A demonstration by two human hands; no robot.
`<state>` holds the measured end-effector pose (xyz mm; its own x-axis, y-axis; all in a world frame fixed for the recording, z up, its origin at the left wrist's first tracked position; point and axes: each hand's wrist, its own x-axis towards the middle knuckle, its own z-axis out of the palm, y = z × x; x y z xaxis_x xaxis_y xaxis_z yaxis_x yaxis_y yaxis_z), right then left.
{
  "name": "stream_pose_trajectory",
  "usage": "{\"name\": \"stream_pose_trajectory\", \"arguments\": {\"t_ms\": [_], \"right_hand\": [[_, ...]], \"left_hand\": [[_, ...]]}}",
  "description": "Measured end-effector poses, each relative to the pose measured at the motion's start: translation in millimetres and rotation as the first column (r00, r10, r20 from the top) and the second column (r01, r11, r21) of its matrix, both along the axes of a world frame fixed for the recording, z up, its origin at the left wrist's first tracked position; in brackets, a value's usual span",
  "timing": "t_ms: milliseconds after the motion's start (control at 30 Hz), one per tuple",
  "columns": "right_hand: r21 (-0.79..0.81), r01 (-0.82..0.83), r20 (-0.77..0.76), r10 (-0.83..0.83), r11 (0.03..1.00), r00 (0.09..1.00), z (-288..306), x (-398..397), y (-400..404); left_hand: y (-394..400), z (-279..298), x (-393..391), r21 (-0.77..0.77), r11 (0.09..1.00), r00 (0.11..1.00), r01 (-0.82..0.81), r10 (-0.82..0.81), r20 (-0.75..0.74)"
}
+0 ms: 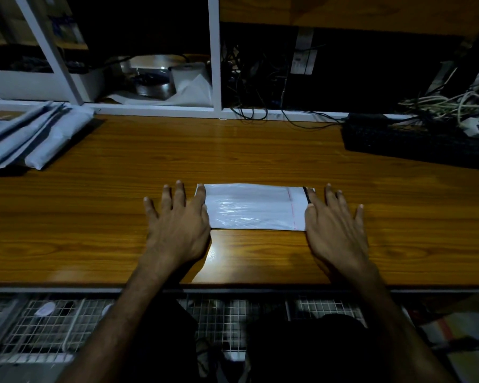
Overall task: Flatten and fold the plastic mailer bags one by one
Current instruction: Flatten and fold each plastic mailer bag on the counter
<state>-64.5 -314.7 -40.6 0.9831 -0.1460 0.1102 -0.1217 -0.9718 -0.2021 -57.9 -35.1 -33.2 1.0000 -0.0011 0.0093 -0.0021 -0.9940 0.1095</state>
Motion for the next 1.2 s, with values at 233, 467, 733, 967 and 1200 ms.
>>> {"name": "stream_pose_trajectory", "arguments": {"t_ms": [233,467,733,967,1200], "right_hand": [[-0.034,0.022,-0.039,-0.024,0.999,0.999,3,-1,-18],[0.072,0.038,0.123,-0.047,0.997,0.991,8,-6,-19],[0.049,-0.239,0.223,0.223,0.97,0.949,21,7,49],[-0.067,-0.273,0.128,0.28,0.96,0.951,0,7,65],[-0.04,-0.202,0.063,0.204,0.979,0.977,5,8,57]], "left_hand": [[12,3,-1,-0.057,0.998,1.0,-0.015,0.014,-0.016],[13,6,-8,-0.118,0.992,0.977,-0.049,0.072,0.2],[-53,12,1,-0.193,0.936,0.906,0.296,-0.211,0.367],[-65,-5,3,-0.113,0.936,0.924,0.333,-0.3,0.237],[-57,-7,5,-0.04,0.968,0.961,0.248,-0.24,0.138]]}}
